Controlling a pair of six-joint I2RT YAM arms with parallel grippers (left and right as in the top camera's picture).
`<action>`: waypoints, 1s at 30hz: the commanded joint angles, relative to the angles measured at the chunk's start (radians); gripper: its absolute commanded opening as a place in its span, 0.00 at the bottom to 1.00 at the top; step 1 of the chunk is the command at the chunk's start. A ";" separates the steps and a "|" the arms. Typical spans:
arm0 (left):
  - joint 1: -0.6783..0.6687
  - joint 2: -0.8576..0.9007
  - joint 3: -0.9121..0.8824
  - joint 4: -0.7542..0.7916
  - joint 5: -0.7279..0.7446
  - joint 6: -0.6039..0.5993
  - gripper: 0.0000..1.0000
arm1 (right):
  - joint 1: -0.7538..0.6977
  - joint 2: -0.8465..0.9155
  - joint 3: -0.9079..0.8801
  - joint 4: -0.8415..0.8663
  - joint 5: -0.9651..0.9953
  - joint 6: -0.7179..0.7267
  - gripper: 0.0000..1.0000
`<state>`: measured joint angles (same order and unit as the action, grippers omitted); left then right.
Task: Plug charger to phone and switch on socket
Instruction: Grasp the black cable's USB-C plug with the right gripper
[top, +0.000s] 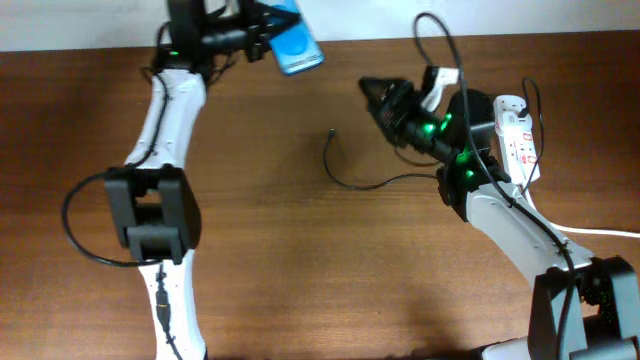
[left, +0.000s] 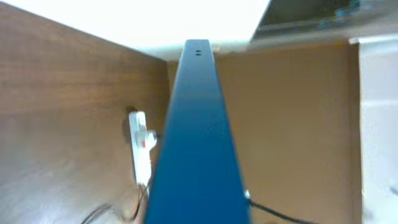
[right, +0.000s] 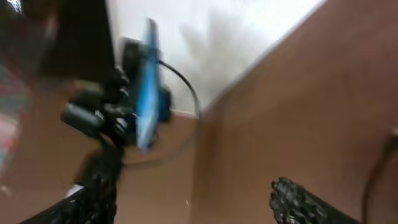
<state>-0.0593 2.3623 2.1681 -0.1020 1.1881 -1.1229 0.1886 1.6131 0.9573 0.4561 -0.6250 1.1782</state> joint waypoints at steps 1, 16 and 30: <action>0.070 -0.006 0.013 -0.006 0.277 0.220 0.00 | 0.001 -0.004 0.001 -0.249 -0.154 -0.317 0.75; 0.172 -0.006 0.009 -0.394 0.123 0.337 0.00 | 0.121 0.425 0.890 -1.420 0.219 -0.885 0.98; 0.159 -0.006 0.009 -0.416 0.124 0.370 0.00 | 0.124 0.720 0.884 -1.093 0.056 -0.353 0.39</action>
<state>0.1066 2.3642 2.1712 -0.5205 1.2896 -0.7734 0.3206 2.2990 1.8244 -0.6456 -0.5518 0.7815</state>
